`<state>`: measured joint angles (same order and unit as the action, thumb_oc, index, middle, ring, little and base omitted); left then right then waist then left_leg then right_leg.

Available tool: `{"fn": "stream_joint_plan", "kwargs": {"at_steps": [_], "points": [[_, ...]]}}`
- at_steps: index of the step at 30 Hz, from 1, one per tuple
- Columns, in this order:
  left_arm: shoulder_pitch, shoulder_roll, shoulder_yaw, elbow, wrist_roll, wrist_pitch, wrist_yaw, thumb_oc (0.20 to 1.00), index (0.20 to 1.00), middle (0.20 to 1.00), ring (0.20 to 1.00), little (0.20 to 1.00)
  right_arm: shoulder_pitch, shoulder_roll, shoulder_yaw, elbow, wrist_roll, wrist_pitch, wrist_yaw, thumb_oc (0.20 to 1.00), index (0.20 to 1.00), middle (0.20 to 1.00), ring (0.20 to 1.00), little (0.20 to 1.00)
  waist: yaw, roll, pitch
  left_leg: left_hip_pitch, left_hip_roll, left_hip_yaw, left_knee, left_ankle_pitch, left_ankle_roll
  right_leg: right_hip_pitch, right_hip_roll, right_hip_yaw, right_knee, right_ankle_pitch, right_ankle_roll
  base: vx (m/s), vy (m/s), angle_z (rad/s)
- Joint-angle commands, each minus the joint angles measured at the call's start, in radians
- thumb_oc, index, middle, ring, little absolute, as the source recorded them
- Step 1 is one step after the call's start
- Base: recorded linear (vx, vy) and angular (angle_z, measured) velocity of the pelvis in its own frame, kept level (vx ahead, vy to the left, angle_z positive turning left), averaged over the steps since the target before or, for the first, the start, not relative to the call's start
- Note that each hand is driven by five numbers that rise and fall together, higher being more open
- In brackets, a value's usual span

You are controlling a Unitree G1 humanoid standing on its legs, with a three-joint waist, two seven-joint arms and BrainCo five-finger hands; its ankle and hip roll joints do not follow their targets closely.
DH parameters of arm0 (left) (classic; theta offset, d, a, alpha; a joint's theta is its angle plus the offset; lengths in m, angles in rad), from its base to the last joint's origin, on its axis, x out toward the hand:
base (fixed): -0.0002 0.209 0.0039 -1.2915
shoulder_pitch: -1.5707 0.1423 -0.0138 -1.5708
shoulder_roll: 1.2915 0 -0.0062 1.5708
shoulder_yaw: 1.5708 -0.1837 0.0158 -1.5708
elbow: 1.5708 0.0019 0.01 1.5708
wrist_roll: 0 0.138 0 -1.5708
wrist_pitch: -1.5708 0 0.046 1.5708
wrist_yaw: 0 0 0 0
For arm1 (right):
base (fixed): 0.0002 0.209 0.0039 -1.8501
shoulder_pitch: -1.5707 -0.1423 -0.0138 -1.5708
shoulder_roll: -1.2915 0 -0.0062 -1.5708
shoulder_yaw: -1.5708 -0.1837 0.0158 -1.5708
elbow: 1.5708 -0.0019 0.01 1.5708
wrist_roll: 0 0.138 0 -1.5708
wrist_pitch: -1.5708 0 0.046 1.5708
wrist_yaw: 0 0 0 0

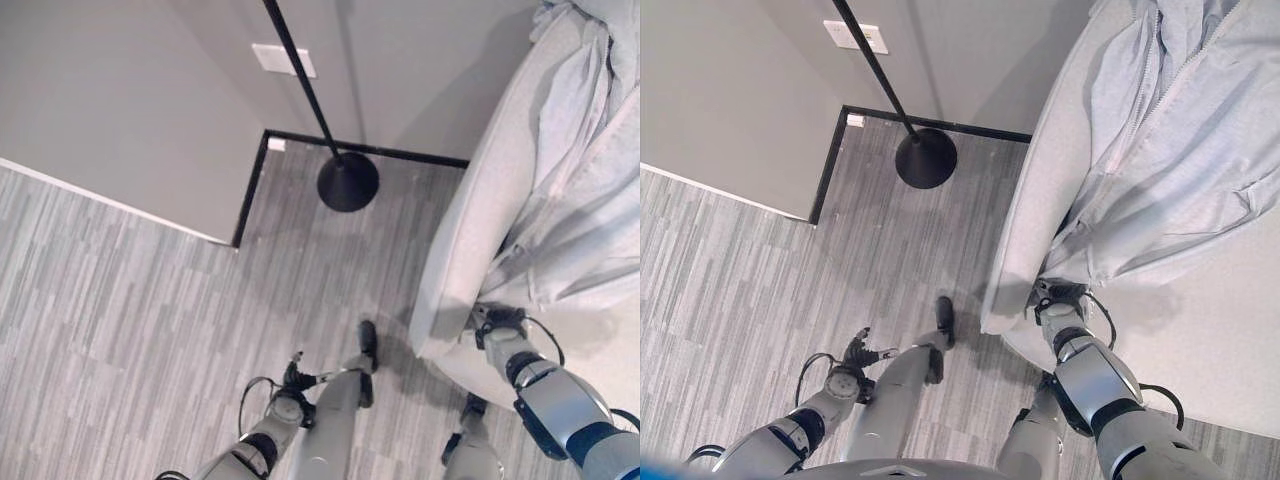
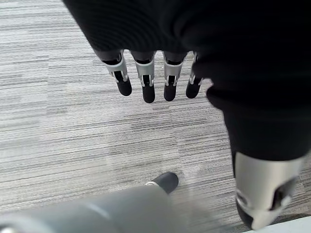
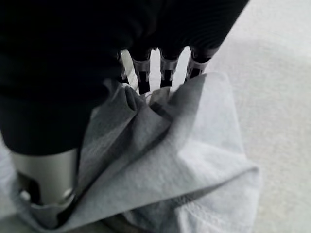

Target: Hang the clothes on the sofa on the clothes rack.

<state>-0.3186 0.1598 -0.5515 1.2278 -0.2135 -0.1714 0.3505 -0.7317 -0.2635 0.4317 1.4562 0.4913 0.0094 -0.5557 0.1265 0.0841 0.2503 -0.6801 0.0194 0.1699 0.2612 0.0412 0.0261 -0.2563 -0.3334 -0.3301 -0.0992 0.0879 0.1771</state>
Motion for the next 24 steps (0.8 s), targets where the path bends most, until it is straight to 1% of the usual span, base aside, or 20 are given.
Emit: {"fn": "stream_joint_plan", "kwargs": {"at_steps": [1,3,4,5,6,7,9,11,14,15,16,17,18,19,20,21,22,23,24], "points": [[-0.032,0.026,-0.112,-0.045,0.041,-0.011,0.018,1.000,1.000,1.000,1.000,1.000,-0.253,0.178,-0.100,0.018,0.121,-0.042,0.136,1.000,1.000,1.000,1.000,1.000,0.110,0.014,0.097,-0.030,-0.005,-0.053,0.003,-0.051,-0.075,0.108,-0.061,-0.020,0.105,0.041,0.039,0.04,0.014,0.18],[-0.030,0.028,-0.119,-0.048,0.046,-0.011,0.012,1.000,1.000,1.000,1.000,1.000,-0.261,0.181,-0.104,0.029,0.147,-0.041,0.148,1.000,1.000,1.000,1.000,1.000,0.119,0.015,0.095,-0.033,-0.006,-0.053,0.002,-0.050,-0.075,0.111,-0.060,-0.023,0.099,0.041,0.041,0.03,0.008,0.18],[-0.031,0.028,-0.122,-0.047,0.048,-0.009,0.006,1.000,1.000,1.000,1.000,1.000,-0.261,0.185,-0.107,0.033,0.169,-0.040,0.159,0.953,0.953,0.953,0.953,0.953,0.124,0.013,0.093,-0.034,-0.007,-0.054,0.002,-0.050,-0.076,0.114,-0.060,-0.025,0.096,0.042,0.042,0.02,-0.007,0.13],[-0.032,0.025,-0.121,-0.039,0.049,-0.006,-0.001,1.000,1.000,1.000,1.000,1.000,-0.256,0.193,-0.100,0.034,0.192,-0.037,0.176,0.564,0.564,0.564,0.564,0.564,0.131,0.010,0.089,-0.036,-0.008,-0.054,0.000,-0.049,-0.076,0.120,-0.059,-0.029,0.090,0.044,0.043,0.03,-0.014,0.09],[-0.033,0.023,-0.122,-0.034,0.050,-0.002,-0.006,1.000,1.000,1.000,1.000,1.000,-0.250,0.201,-0.091,0.030,0.196,-0.032,0.192,0.489,0.489,0.489,0.489,0.489,0.136,0.005,0.087,-0.036,-0.009,-0.054,-0.001,-0.050,-0.076,0.124,-0.059,-0.031,0.085,0.046,0.044,0.00,0.000,0.00],[-0.033,0.018,-0.120,-0.028,0.047,-0.001,-0.010,1.000,1.000,1.000,1.000,1.000,-0.244,0.206,-0.079,0.023,0.197,-0.028,0.203,0.200,0.200,0.200,0.200,0.200,0.139,0.001,0.085,-0.035,-0.010,-0.054,-0.001,-0.050,-0.076,0.128,-0.060,-0.035,0.083,0.048,0.045,0.00,0.000,0.00],[-0.035,0.008,-0.111,-0.009,0.050,0.009,-0.022,1.000,1.000,1.000,1.000,1.000,-0.207,0.224,-0.033,-0.009,0.192,-0.028,0.237,0.200,0.200,0.200,0.200,0.200,0.142,-0.010,0.078,-0.040,-0.012,-0.053,0.005,-0.052,-0.075,0.137,-0.060,-0.043,0.082,0.051,0.045,0.00,-0.006,0.02],[-0.045,-0.002,-0.101,0.013,0.058,0.023,-0.027,1.000,1.000,1.000,1.000,1.000,-0.160,0.228,0.000,-0.054,0.188,-0.035,0.261,0.200,0.200,0.200,0.200,0.200,0.135,-0.020,0.075,-0.039,-0.012,-0.051,0.009,-0.053,-0.074,0.143,-0.059,-0.044,0.085,0.051,0.043,-0.01,-0.015,0.04],[-0.048,-0.007,-0.094,0.026,0.066,0.028,-0.029,1.000,1.000,1.000,1.000,1.000,-0.127,0.228,0.015,-0.083,0.192,-0.040,0.276,0.200,0.200,0.200,0.200,0.200,0.126,-0.026,0.072,-0.030,-0.011,-0.049,0.007,-0.054,-0.075,0.144,-0.059,-0.044,0.089,0.052,0.042,-0.01,0.005,0.01],[-0.050,-0.008,-0.082,0.036,0.065,0.030,-0.029,1.000,1.000,1.000,1.000,1.000,-0.095,0.220,0.017,-0.114,0.201,-0.046,0.297,0.200,0.200,0.200,0.200,0.200,0.114,-0.034,0.073,-0.014,-0.006,-0.043,0.002,-0.054,-0.076,0.138,-0.064,-0.046,0.100,0.072,0.045,-0.03,0.017,0.01],[-0.050,-0.008,-0.082,0.036,0.065,0.029,-0.029,1.000,1.000,1.000,1.000,1.000,-0.094,0.219,0.018,-0.115,0.201,-0.045,0.297,0.200,0.200,0.200,0.200,0.200,0.114,-0.034,0.074,-0.013,-0.006,-0.042,0.001,-0.054,-0.076,0.139,-0.065,-0.046,0.100,0.072,0.046,-0.05,0.022,0.01],[-0.050,-0.005,-0.079,0.036,0.063,0.030,-0.034,1.000,1.000,1.000,1.000,1.000,-0.084,0.212,0.018,-0.131,0.211,-0.047,0.306,0.200,0.200,0.200,0.200,0.200,0.111,-0.038,0.075,-0.007,-0.001,-0.039,0.002,-0.054,-0.076,0.134,-0.067,-0.047,0.109,0.078,0.046,-0.08,-0.003,-0.02],[-0.047,0.007,-0.068,0.028,0.065,0.030,-0.042,1.000,1.000,1.000,1.000,1.000,-0.050,0.183,0.011,-0.185,0.233,-0.053,0.338,0.200,0.200,0.200,0.200,0.200,0.099,-0.047,0.081,0.021,0.021,-0.024,-0.004,-0.052,-0.077,0.125,-0.066,-0.052,0.140,0.076,0.044,-0.10,0.001,-0.07],[-0.043,0.013,-0.064,0.023,0.066,0.028,-0.049,1.000,1.000,1.000,1.000,1.000,-0.031,0.171,0.011,-0.198,0.231,-0.057,0.348,0.200,0.200,0.200,0.200,0.200,0.089,-0.051,0.084,0.034,0.030,-0.019,-0.011,-0.051,-0.076,0.119,-0.053,-0.037,0.163,0.061,0.038,-0.09,-0.011,-0.18],[-0.035,0.017,-0.062,0.019,0.072,0.029,-0.054,1.000,1.000,1.000,1.000,1.000,-0.006,0.159,0.007,-0.223,0.239,-0.068,0.356,0.200,0.200,0.200,0.200,0.200,0.076,-0.055,0.085,0.054,0.037,-0.016,-0.021,-0.046,-0.075,0.109,-0.025,0.003,0.185,0.014,0.024,-0.04,-0.017,-0.19],[-0.029,0.021,-0.063,0.014,0.083,0.032,-0.060,1.000,1.000,1.000,1.000,1.000,0.021,0.147,0.002,-0.254,0.251,-0.083,0.360,0.200,0.200,0.200,0.200,0.200,0.059,-0.059,0.088,0.075,0.041,-0.020,-0.036,-0.039,-0.075,0.090,0.021,0.061,0.207,-0.060,0.004,-0.03,-0.039,-0.21],[-0.020,0.028,-0.058,0.003,0.092,0.030,-0.070,1.000,1.000,1.000,1.000,1.000,0.053,0.130,-0.007,-0.289,0.271,-0.093,0.369,0.200,0.200,0.200,0.200,0.200,0.042,-0.064,0.093,0.095,0.042,-0.024,-0.046,-0.032,-0.075,0.070,0.068,0.119,0.224,-0.115,-0.009,-0.03,-0.046,-0.15],[-0.013,0.035,-0.048,-0.005,0.093,0.029,-0.080,1.000,1.000,1.000,1.000,1.000,0.074,0.118,-0.014,-0.309,0.289,-0.100,0.374,0.200,0.200,0.200,0.200,0.200,0.031,-0.067,0.099,0.114,0.043,-0.026,-0.052,-0.027,-0.075,0.058,0.099,0.152,0.233,-0.144,-0.020,-0.03,-0.030,-0.19],[-0.013,0.035,-0.048,-0.005,0.093,0.029,-0.080,1.000,1.000,1.000,1.000,1.000,0.074,0.118,-0.014,-0.309,0.289,-0.100,0.374,0.200,0.200,0.200,0.200,0.200,0.031,-0.067,0.099,0.114,0.043,-0.026,-0.052,-0.027,-0.075,0.058,0.099,0.152,0.233,-0.144,-0.020,-0.03,-0.009,-0.15]]}}
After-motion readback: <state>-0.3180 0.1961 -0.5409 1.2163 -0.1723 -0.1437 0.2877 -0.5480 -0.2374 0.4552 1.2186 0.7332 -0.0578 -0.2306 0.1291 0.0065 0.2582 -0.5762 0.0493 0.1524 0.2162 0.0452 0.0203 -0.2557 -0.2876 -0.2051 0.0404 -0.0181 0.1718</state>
